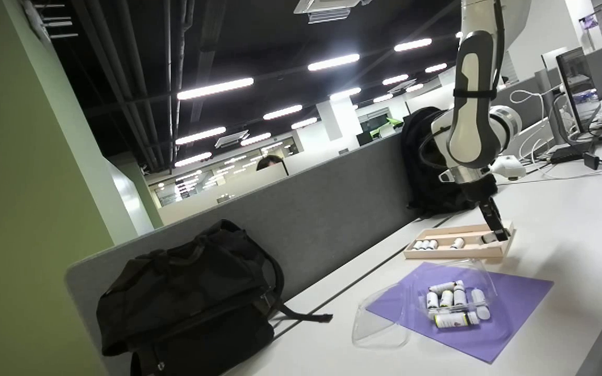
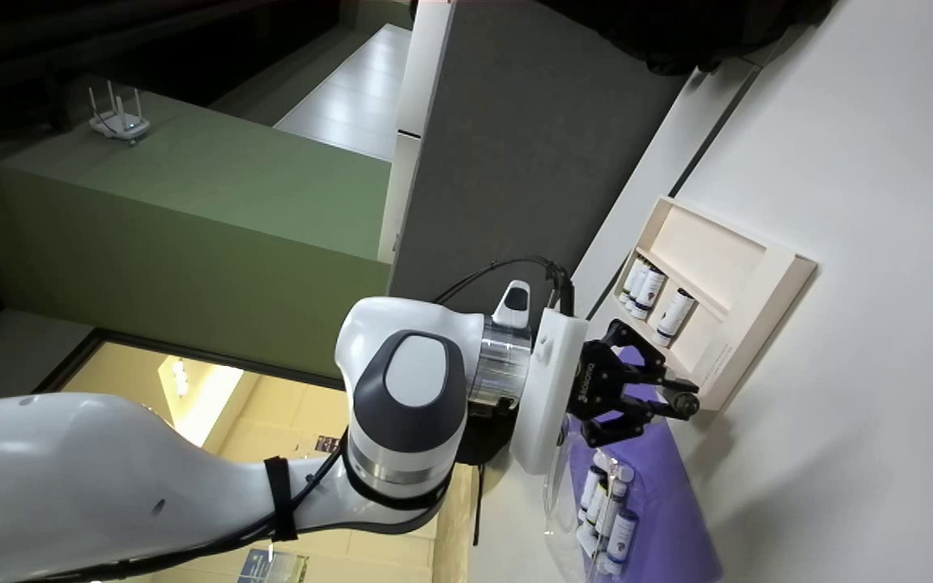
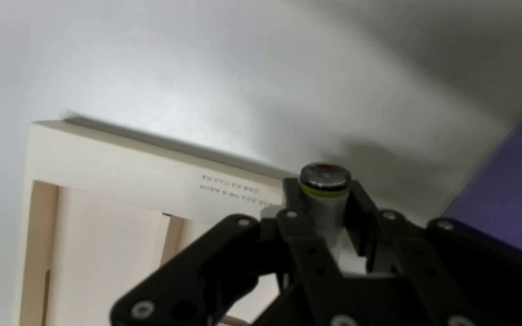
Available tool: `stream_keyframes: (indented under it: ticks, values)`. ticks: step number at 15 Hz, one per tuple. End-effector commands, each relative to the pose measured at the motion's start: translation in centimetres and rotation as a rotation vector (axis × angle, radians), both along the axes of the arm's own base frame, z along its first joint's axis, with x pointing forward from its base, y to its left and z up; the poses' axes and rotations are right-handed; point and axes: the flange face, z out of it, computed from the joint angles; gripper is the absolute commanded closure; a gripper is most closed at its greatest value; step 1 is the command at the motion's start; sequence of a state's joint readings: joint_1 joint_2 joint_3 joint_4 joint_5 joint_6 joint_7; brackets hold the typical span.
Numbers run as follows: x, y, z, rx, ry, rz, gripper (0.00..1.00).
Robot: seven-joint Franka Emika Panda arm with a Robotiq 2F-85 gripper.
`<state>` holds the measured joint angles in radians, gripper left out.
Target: Pick up the bottle from the table and put it in the tray
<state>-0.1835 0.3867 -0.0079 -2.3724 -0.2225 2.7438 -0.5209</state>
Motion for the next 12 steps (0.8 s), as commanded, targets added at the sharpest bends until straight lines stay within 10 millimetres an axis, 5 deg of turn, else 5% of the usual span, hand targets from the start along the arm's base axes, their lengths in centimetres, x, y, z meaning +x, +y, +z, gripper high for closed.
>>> stream_keyframes:
  ticks: [1, 6, 7, 8, 12]
  values:
    - [1.4, -1.3, 1.9, -0.025, 0.043, 0.199, 0.88]
    - [4.1, -3.0, 4.0, 0.021, 0.139, 0.484, 0.88]
    - [4.5, -2.8, 4.5, -0.02, 0.208, 0.425, 0.88]
    - [3.1, -2.9, 3.2, 0.005, 0.147, 0.424, 0.63]
    - [4.2, -2.5, 4.2, -0.002, 0.194, 0.431, 0.63]
